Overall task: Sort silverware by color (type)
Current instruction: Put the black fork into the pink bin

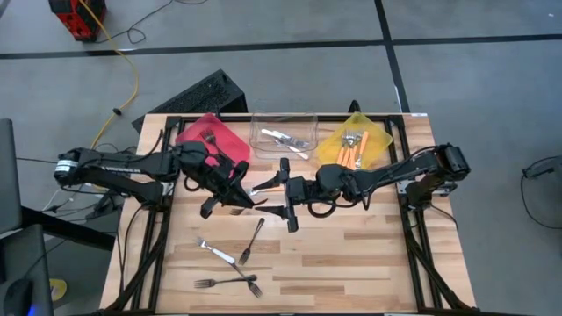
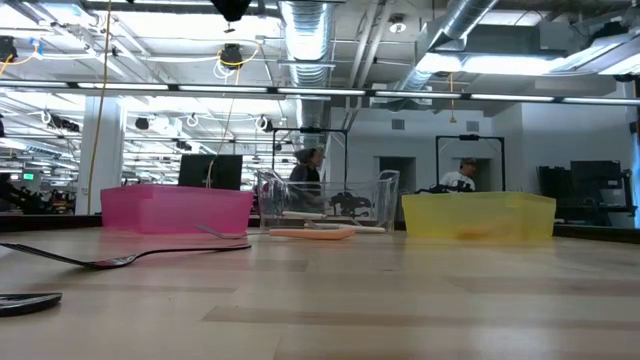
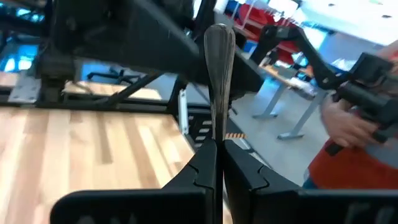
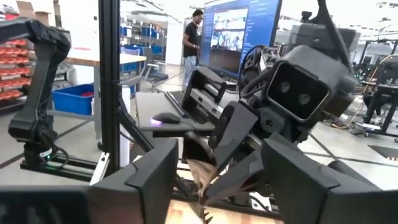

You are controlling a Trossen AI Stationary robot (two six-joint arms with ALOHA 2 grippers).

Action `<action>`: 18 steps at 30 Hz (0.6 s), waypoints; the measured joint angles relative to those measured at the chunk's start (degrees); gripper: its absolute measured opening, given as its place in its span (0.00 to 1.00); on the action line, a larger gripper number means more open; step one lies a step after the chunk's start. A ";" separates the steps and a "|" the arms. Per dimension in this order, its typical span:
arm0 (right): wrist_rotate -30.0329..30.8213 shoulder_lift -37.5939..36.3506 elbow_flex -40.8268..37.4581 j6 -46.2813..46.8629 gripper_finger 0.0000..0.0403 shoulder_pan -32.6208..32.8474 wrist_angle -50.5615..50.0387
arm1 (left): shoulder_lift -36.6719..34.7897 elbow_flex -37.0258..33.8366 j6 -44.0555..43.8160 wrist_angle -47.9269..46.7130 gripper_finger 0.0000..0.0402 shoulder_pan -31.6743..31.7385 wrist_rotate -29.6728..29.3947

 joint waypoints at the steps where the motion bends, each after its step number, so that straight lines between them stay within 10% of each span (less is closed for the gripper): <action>1: 0.00 0.00 0.00 0.00 0.61 0.00 -0.35 | 0.43 0.00 -0.34 0.82 0.00 0.20 0.72; 12: -0.21 -0.02 -0.02 0.46 0.08 0.04 -2.79 | 0.34 0.00 -0.32 3.36 0.00 1.83 2.95; 18: -0.37 -0.15 -0.04 4.79 0.04 -0.17 -4.32 | 0.41 0.00 -0.21 2.71 0.00 2.96 2.98</action>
